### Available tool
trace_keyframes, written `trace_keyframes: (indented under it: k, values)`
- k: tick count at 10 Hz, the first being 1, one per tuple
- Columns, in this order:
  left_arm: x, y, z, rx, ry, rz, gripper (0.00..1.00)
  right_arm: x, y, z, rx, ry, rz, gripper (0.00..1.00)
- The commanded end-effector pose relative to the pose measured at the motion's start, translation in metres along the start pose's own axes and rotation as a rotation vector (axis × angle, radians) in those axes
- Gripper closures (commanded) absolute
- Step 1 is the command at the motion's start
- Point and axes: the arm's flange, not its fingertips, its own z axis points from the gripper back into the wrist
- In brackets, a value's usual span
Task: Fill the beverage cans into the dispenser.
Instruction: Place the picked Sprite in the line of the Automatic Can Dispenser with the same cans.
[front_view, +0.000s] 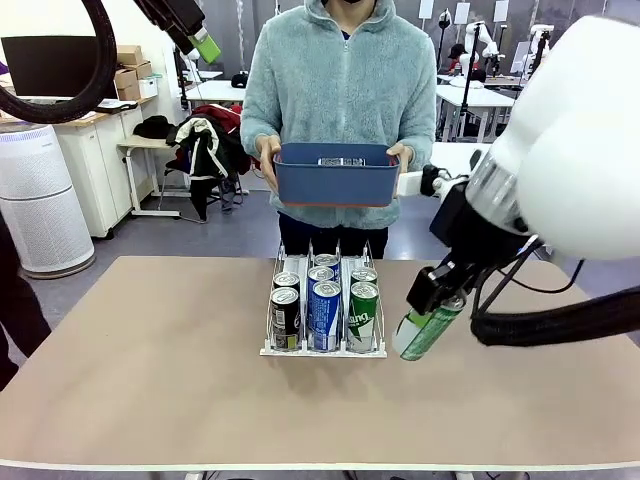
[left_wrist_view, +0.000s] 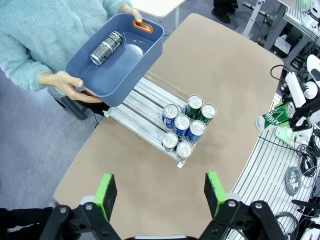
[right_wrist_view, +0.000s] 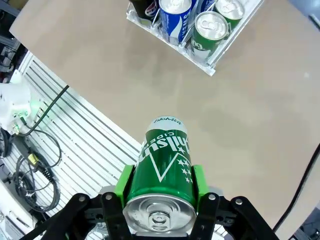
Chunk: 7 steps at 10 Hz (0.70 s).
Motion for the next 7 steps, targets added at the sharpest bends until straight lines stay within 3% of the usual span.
trace_keyframes:
  k: [1, 7]
  values:
    - [-0.002, 0.001, 0.0, -0.006, -0.004, 0.0, 0.06, 0.019, -0.006, -0.035, 0.019, -0.025, 0.026, 0.42]
    - [-0.002, 0.001, 0.0, -0.006, -0.004, 0.0, 0.06, 0.061, -0.022, -0.085, -0.057, -0.101, 0.032, 0.42]
